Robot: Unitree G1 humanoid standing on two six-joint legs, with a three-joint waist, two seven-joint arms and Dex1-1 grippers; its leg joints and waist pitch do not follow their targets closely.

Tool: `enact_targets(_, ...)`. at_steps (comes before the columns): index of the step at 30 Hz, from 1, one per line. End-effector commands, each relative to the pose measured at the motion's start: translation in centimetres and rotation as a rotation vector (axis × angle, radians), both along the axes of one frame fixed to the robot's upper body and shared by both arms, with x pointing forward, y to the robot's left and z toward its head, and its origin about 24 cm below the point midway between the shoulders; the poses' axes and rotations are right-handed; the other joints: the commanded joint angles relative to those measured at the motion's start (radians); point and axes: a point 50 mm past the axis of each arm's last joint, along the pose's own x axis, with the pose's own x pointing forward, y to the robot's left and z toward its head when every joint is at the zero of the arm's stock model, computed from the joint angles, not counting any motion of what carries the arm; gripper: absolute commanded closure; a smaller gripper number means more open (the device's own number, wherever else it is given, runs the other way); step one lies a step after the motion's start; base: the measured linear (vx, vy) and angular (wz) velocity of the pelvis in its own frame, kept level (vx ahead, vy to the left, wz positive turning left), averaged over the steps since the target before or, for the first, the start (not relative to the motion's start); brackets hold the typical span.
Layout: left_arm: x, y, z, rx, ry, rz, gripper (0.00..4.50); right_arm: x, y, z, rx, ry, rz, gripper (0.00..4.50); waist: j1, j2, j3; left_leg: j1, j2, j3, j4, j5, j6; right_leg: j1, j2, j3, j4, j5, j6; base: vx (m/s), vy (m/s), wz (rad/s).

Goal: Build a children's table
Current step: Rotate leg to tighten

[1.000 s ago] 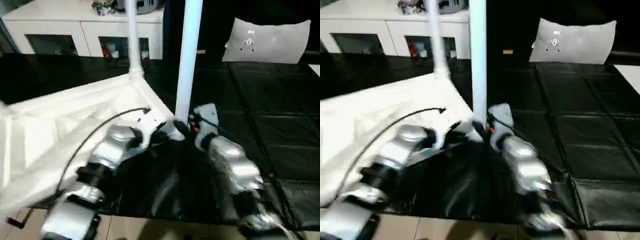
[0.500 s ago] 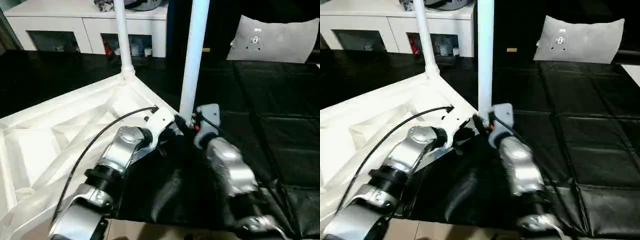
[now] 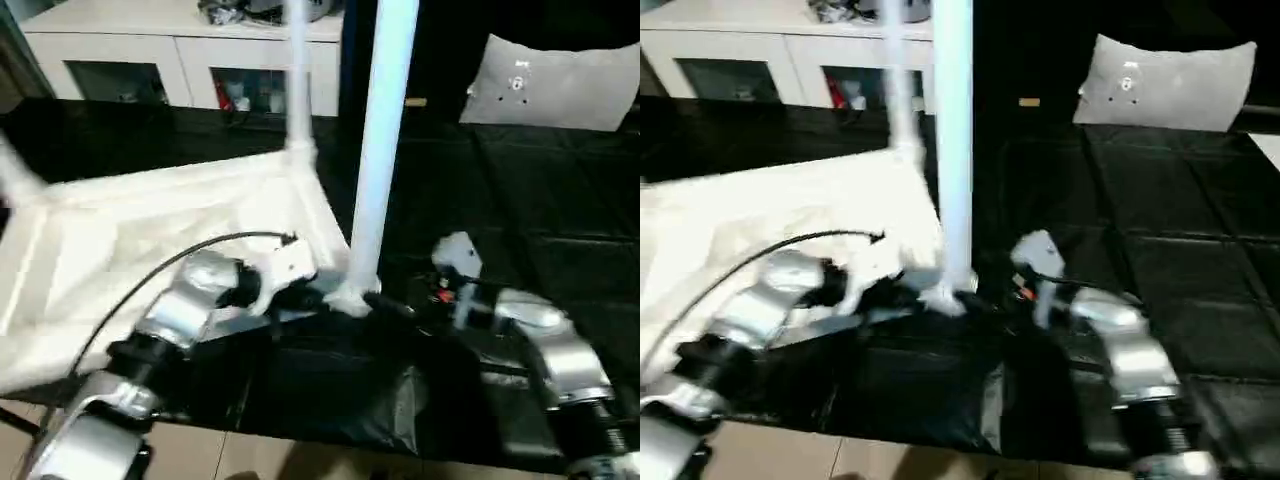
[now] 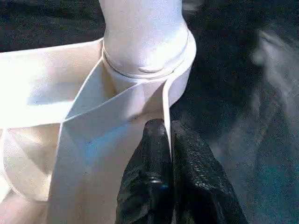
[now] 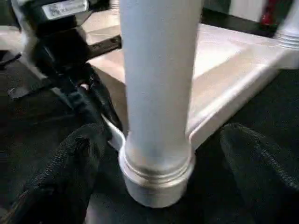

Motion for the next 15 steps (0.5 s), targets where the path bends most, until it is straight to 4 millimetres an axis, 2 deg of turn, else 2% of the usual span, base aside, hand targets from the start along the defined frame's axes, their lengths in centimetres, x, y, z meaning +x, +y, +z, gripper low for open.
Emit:
enact_targets(1,-0.9,-0.6,-0.2,0.020,0.029,-0.137,4.50,-0.2,0.3,0.6,0.008,0.008,0.096,0.27,0.004,-0.010,-0.059,-0.003,0.037,-0.004,-0.069,-0.184,0.098,0.060,-0.059,0.050,-0.069,-0.318,-0.195,0.000,0.000,0.00)
enact_targets(2,-1.2,-0.5,-0.1,0.025,0.052,-0.184,4.50,-0.1,0.2,0.7,-0.001,0.021,0.141,0.53,0.009,-0.009,-0.060,-0.003,0.038,-0.003,-0.069,-0.169,0.097,0.060,-0.059,0.050,-0.065,-0.302,-0.202,0.000,0.000,0.00)
enact_targets(4,-1.4,-0.4,-0.1,0.038,0.065,-0.228,4.50,-0.1,0.2,0.7,-0.001,0.037,0.172,0.61,0.011,-0.009,-0.061,-0.003,0.039,-0.002,-0.068,-0.161,0.097,0.060,-0.059,0.051,-0.062,-0.288,-0.208,0.000,0.000,0.00)
enact_targets(5,-1.6,-0.3,-0.1,0.046,0.078,-0.260,4.50,-0.1,0.3,0.7,0.002,0.055,0.201,0.61,0.015,-0.013,-0.063,-0.002,0.039,-0.002,-0.067,-0.150,0.100,0.060,-0.059,0.050,-0.059,-0.277,-0.214,0.000,0.000,0.00)
enact_targets(8,-1.8,-0.2,-0.1,0.060,0.088,-0.304,4.50,-0.3,0.4,0.7,0.005,0.080,0.247,1.04,0.024,-0.012,-0.063,-0.002,0.041,0.000,-0.065,-0.138,0.104,0.059,-0.059,0.050,-0.058,-0.269,-0.214,0.000,0.000,0.00)
enact_targets(11,-2.0,-0.2,-0.1,0.081,0.098,-0.360,4.50,-0.5,0.8,0.7,0.008,0.107,0.300,1.20,0.035,-0.014,-0.064,-0.001,0.041,0.000,-0.066,-0.132,0.100,0.059,-0.060,0.050,-0.057,-0.274,-0.209,0.000,0.000,0.00)
enact_targets(13,-2.1,-0.2,-0.1,0.093,0.107,-0.390,4.50,-0.6,1.1,0.6,0.011,0.125,0.334,1.45,0.036,-0.014,-0.064,-0.001,0.041,0.000,-0.066,-0.134,0.094,0.059,-0.060,0.050,-0.056,-0.279,-0.206,0.000,0.000,0.00)
enact_targets(15,-2.1,-0.3,0.0,0.097,0.111,-0.404,4.50,-0.7,1.3,0.6,0.014,0.136,0.351,1.48,0.037,-0.015,-0.063,-0.002,0.041,0.000,-0.067,-0.141,0.089,0.060,-0.061,0.050,-0.058,-0.294,-0.201,0.000,0.000,0.00)
